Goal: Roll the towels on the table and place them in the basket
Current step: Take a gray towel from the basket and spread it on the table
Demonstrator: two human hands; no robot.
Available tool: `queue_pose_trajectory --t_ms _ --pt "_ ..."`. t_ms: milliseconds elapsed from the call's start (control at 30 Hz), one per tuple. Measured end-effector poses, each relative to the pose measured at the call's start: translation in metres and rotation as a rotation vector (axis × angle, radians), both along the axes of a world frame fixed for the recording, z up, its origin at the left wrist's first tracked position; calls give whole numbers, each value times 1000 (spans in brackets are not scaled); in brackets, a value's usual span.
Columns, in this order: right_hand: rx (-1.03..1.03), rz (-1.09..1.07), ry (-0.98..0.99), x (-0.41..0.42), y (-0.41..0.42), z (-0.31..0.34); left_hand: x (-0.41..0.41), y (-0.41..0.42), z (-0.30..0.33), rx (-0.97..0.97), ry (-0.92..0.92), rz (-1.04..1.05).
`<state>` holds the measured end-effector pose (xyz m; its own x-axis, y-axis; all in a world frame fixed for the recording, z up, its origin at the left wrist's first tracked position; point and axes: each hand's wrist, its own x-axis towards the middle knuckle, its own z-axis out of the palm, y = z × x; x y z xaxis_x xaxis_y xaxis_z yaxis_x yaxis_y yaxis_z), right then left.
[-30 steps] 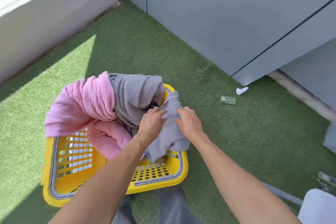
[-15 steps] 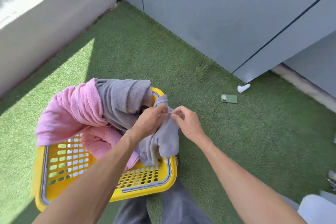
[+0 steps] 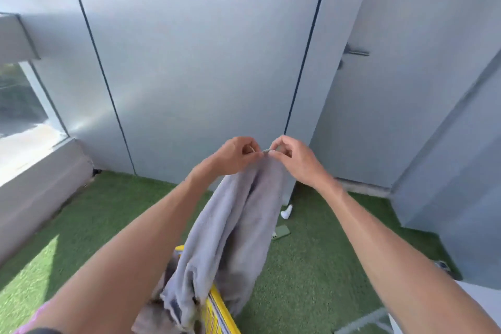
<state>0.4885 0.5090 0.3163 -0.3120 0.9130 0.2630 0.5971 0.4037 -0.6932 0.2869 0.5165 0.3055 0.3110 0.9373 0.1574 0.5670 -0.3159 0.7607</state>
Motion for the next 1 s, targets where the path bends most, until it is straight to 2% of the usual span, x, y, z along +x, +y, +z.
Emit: queue_pose_trajectory --t_ms 133,233,500,633,733,800,867,933,1000 --pt "150 -174 17 56 -20 64 42 3 64 70 -4 -107" --pt "225 -263 -2 100 -39 87 62 0 85 122 -5 -157" --pt "288 -469 -4 184 -64 79 110 -11 107 221 39 -217" --pt "353 -637 76 232 -64 85 136 1 102 156 143 -255" --pt "372 -699 65 273 -60 89 153 20 93 144 52 -247" --pt "337 -704 49 296 -54 90 172 29 97 189 13 -228" --pt "216 -633 -47 314 -44 87 195 36 107 242 -19 -225" --pt "42 -471 -140 321 -33 83 221 42 120 283 -60 -245" --pt "-97 -279 -100 316 -24 80 249 49 130 301 -66 -281"
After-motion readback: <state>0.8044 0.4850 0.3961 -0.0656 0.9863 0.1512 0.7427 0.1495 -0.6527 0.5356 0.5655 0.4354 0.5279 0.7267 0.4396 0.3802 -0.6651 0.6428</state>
